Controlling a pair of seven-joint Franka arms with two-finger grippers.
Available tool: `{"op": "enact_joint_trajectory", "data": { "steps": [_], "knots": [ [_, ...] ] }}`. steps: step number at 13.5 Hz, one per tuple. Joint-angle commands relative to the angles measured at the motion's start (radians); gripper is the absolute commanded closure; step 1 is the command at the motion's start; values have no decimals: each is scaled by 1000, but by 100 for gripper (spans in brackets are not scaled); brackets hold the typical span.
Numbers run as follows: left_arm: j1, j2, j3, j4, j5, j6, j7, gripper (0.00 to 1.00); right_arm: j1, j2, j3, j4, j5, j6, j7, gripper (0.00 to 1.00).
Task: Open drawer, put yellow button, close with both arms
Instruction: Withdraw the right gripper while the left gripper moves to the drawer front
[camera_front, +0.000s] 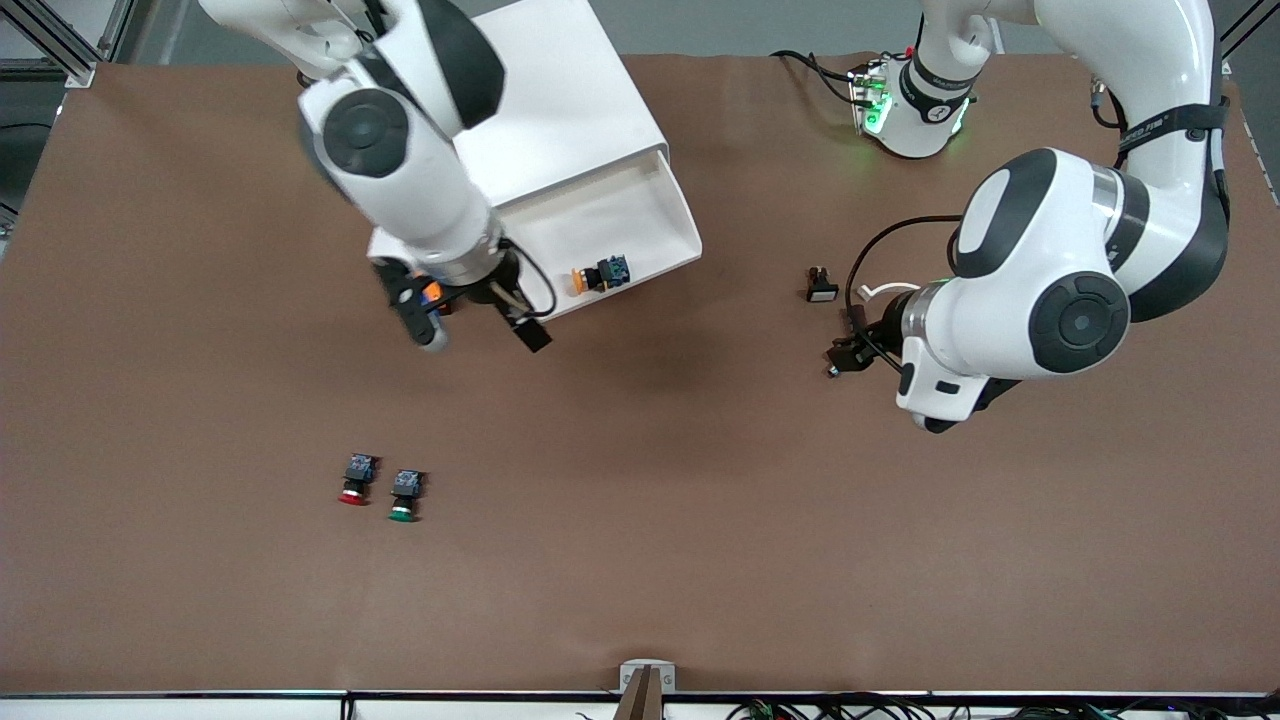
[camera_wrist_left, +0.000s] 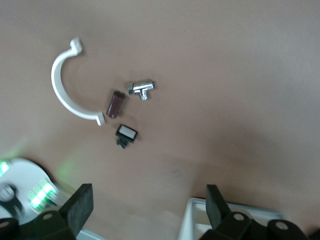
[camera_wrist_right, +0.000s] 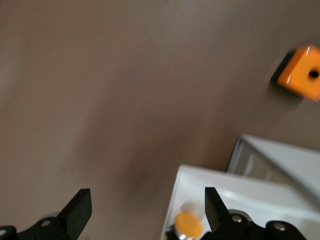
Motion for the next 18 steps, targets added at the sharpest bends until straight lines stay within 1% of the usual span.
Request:
{"op": "enact_joint_trajectory", "data": {
  "steps": [1,2,3,4,5,7,8,9,10,11,12,14,15,16,18],
  "knots": [
    [-12,-33,-54,-35,61,21,65,1,-93,2,-46,79,-1,-76,-340,0],
    [-17,-38,-97,-51,94,55,70,1,-86,-3,-126,86,2,-89,-406,0],
    [-19,-42,-149,-61,114,110,71,1,-80,-22,-186,86,5,-93,-521,0],
    [-25,-44,-199,-79,139,192,70,1,-78,-38,-246,85,5,-96,-659,0],
    [-35,-42,-224,-105,166,249,70,1,-78,-49,-290,83,7,-105,-740,0],
    [-84,-38,-237,-197,187,404,64,1,-77,-90,-359,80,7,-145,-869,0],
    [-110,-36,-237,-237,184,497,53,1,-75,-116,-398,80,5,-171,-987,0],
    [-126,-26,-238,-245,173,555,15,1,-71,-145,-442,80,5,-211,-1143,0],
    [-147,0,-238,-243,180,584,-42,1,-69,-174,-479,80,7,-248,-1248,0],
    [-182,20,-237,-243,183,615,-83,1,-75,-205,-495,74,7,-269,-1313,0],
    [-204,43,-237,-242,184,627,-134,0,-78,-232,-507,56,7,-277,-1330,0],
    [-224,48,-240,-243,176,621,-252,0,-86,-286,-510,-8,7,-236,-1330,0],
    [-241,60,-240,-243,174,621,-287,0,-103,-311,-508,-53,5,-189,-1332,0],
    [-255,71,-240,-242,173,621,-311,0,-113,-331,-507,-87,7,-170,-1338,0],
    [-290,82,-241,-242,170,616,-390,0,-118,-354,-507,-116,7,-165,-1339,0]
  ]
}}
